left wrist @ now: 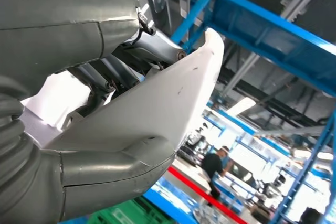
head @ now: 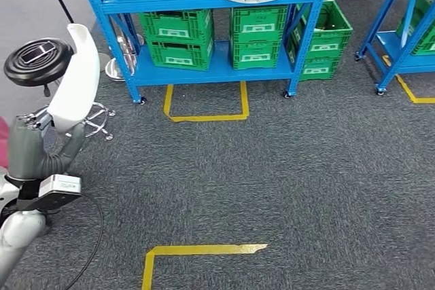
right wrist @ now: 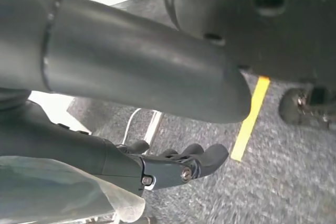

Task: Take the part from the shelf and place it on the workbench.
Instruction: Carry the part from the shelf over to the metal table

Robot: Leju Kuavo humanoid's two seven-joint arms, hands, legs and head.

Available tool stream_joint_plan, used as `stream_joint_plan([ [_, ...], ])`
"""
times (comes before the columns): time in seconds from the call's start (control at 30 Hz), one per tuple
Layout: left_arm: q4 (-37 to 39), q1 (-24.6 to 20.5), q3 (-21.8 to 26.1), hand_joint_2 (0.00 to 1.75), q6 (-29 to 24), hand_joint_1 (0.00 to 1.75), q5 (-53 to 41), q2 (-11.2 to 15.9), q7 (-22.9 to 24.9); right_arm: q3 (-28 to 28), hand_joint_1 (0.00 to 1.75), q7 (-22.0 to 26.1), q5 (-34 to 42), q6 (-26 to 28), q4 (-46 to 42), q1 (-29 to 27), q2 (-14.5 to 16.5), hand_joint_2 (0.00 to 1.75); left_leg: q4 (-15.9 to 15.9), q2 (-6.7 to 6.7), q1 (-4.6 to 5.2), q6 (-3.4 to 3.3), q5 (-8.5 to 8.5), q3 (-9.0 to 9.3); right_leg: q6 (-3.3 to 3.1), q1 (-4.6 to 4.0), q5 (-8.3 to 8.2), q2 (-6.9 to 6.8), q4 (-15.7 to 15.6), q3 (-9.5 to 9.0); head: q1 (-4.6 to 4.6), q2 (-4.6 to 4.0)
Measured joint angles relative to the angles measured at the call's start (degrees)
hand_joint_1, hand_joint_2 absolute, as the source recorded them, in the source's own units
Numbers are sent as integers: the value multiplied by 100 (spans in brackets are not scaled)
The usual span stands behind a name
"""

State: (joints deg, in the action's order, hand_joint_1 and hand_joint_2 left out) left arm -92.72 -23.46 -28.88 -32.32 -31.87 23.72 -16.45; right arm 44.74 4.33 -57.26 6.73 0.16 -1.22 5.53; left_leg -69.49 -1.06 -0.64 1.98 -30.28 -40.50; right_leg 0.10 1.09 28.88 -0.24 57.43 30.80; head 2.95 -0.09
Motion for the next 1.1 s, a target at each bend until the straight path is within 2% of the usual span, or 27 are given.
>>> stream_joint_plan([
  [0.03,13,-2,-14,175,1,175,0,-9,4,0,0,-9,-2,-4,0,-6,0,0,-305,27,-1,9,-120,-102,-3,-11,0,-79,3,7,1,-1],
  [0.07,28,-1,-27,175,2,175,0,-16,7,0,0,-27,-7,-12,-1,-8,0,0,-438,39,0,8,-143,-122,-5,-22,1,-157,6,13,-1,-1],
  [0.1,41,-3,-36,175,7,175,0,-22,12,-1,0,-59,-16,-26,-1,-7,0,0,-348,53,2,-4,-61,-36,-6,-32,2,-234,9,14,0,-1],
  [0.13,49,-11,-45,175,15,175,0,-26,19,-3,0,-113,-35,-54,-1,-2,0,0,-55,90,8,-26,97,147,-7,-43,5,-309,10,9,0,-1],
  [0.17,54,-30,-55,175,29,175,1,-31,28,-7,0,-185,-61,-94,-1,3,1,0,344,203,27,-63,250,370,-4,-56,10,-377,9,1,0,-1],
  [0.23,65,-108,-89,175,66,175,1,-52,47,-16,0,-359,-130,-176,1,5,3,0,960,441,94,-145,402,684,21,-98,25,-510,19,4,3,-1],
  [0.27,72,-146,-106,175,80,175,1,-66,55,-20,0,-441,-167,-207,1,4,4,0,1087,503,123,-183,399,730,39,-117,31,-577,21,8,3,-1],
  [0.33,92,-192,-139,175,96,175,-1,-85,68,-35,0,-551,-233,-237,2,4,7,0,1127,407,128,-250,407,711,84,-133,42,-698,16,6,7,-2],
  [0.37,100,-203,-153,175,99,175,-3,-92,75,-48,0,-582,-260,-239,1,11,8,0,1149,346,116,-283,426,706,114,-129,77,-655,41,18,7,-2],
  [0.43,118,-251,-188,175,105,175,-15,-118,103,-84,0,-607,-309,-219,1,13,9,0,1183,236,81,-350,465,698,166,-110,298,-359,357,169,15,-2],
  [0.47,124,-273,-203,175,110,175,-25,-139,122,-101,0,-610,-336,-205,1,6,9,0,1186,183,75,-370,475,686,182,-97,476,-174,687,326,19,-2],
  [0.5,134,-287,-220,175,115,175,-36,-159,141,-115,0,-607,-363,-192,2,-8,9,0,1184,119,72,-385,481,673,191,-92,656,-63,1081,509,20,-1],
  [0.53,144,-290,-238,175,120,175,-44,-175,156,-128,0,-601,-386,-184,2,-23,9,0,1183,49,73,-393,486,664,198,-89,778,-13,1427,679,20,-1],
  [0.57,155,-290,-256,175,124,175,-50,-187,164,-138,0,-595,-405,-177,2,-37,9,0,1180,-28,75,-395,490,659,202,-89,797,6,1610,777,20,-1],
  [0.6,166,-290,-274,175,125,175,-52,-198,168,-146,0,-591,-425,-168,2,-46,9,0,1175,-108,74,-393,494,657,202,-89,701,19,1577,774,21,-1],
  [0.63,172,-291,-288,175,125,175,-52,-208,172,-154,0,-592,-451,-157,2,-51,9,0,1170,-187,73,-389,496,658,195,-85,513,44,1332,668,21,-2],
  [0.67,175,-296,-295,175,125,175,-52,-218,178,-161,0,-607,-488,-148,2,-52,9,0,1160,-262,70,-380,497,657,186,-75,287,125,952,497,22,-1],
  [0.7,178,-309,-300,175,125,175,-52,-231,185,-172,0,-633,-530,-146,2,-54,9,0,1139,-332,77,-362,496,645,174,-56,127,268,578,327,19,-1],
  [0.77,192,-347,-307,175,128,175,-52,-249,202,-204,0,-698,-603,-169,3,-63,9,0,1102,-467,77,-307,513,586,150,-28,16,479,138,106,14,-1],
  [0.8,202,-364,-312,175,132,175,-52,-254,209,-226,0,-734,-637,-187,3,-69,8,0,1096,-538,71,-268,534,554,133,-28,39,496,93,74,11,0],
  [0.83,212,-374,-317,175,135,175,-52,-255,215,-245,0,-762,-667,-199,3,-74,8,0,1099,-609,59,-232,556,530,109,-30,35,432,75,56,13,0],
  [0.87,221,-379,-321,175,137,175,-52,-255,221,-262,0,-789,-697,-203,2,-76,9,0,1090,-603,55,-201,555,513,79,-29,20,364,59,49,12,0],
  [0.93,239,-419,-337,175,140,175,-54,-256,233,-282,0,-799,-731,-189,2,-80,13,0,842,-374,66,-140,396,396,10,-18,-3,210,22,26,-20,0],
  [1.0,260,-464,-367,175,143,175,-55,-265,245,-289,0,-770,-743,-170,2,-88,16,0,188,-70,57,-84,55,104,-35,-28,4,41,16,16,-55,0],
  [1.03,272,-470,-385,175,144,175,-55,-269,250,-289,0,-754,-748,-164,2,-92,17,0,-168,-7,42,-63,-87,-54,-47,-34,11,-45,18,15,-58,0],
  [1.07,285,-466,-402,175,146,175,-55,-272,252,-289,0,-740,-753,-154,2,-92,17,0,-396,21,27,-50,-144,-152,-52,-38,18,-128,19,12,-57,0],
  [1.1,297,-461,-414,175,149,175,-55,-272,254,-289,0,-730,-758,-146,2,-89,17,0,-434,41,17,-45,-101,-161,-52,-41,26,-209,20,8,-57,-1],
])
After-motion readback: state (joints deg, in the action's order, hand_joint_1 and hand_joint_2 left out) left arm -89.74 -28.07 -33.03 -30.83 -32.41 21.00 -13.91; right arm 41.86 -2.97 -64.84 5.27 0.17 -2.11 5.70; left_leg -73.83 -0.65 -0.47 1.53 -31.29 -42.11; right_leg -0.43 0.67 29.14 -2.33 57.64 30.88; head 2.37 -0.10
